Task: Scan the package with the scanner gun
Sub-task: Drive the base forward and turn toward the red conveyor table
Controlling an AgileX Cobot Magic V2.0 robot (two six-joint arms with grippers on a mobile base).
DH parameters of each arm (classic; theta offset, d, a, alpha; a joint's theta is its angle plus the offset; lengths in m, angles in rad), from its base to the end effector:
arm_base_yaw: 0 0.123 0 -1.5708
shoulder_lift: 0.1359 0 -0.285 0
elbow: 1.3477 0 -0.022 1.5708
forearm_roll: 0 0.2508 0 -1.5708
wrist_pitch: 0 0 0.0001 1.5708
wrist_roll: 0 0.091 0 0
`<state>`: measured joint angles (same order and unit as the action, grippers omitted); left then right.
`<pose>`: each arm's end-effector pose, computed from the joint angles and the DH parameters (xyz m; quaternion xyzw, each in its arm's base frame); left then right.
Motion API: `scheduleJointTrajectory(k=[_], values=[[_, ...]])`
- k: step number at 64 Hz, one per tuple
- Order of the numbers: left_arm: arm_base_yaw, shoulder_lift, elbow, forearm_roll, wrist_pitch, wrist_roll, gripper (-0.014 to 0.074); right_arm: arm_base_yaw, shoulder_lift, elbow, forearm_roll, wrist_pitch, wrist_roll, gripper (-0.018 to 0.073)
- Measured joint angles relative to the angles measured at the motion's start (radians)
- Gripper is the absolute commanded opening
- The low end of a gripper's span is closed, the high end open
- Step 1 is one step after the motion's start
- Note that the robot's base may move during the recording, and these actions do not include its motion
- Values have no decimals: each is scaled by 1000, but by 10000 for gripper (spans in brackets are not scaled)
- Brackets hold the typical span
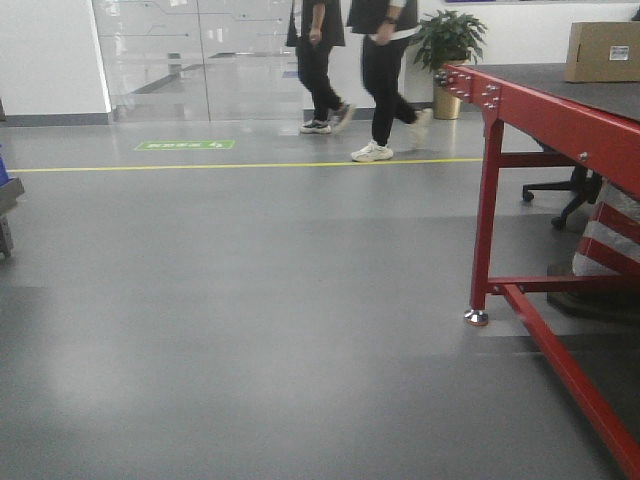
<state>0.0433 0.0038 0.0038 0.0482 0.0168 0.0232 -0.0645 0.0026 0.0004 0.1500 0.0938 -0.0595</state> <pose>0.0568 0.0025 0.2102 0.0093 0.6845 0.0421 0.7277 0.0567 -0.0024 0.2045 0.0498 0.7084 0.0139 0.7039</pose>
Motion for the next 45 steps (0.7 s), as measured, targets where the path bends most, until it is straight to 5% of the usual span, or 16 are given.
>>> scheduleJointTrajectory(k=[45], values=[[0,0,0,0,0,0,-111,0,0,0,0,0,0,-158]])
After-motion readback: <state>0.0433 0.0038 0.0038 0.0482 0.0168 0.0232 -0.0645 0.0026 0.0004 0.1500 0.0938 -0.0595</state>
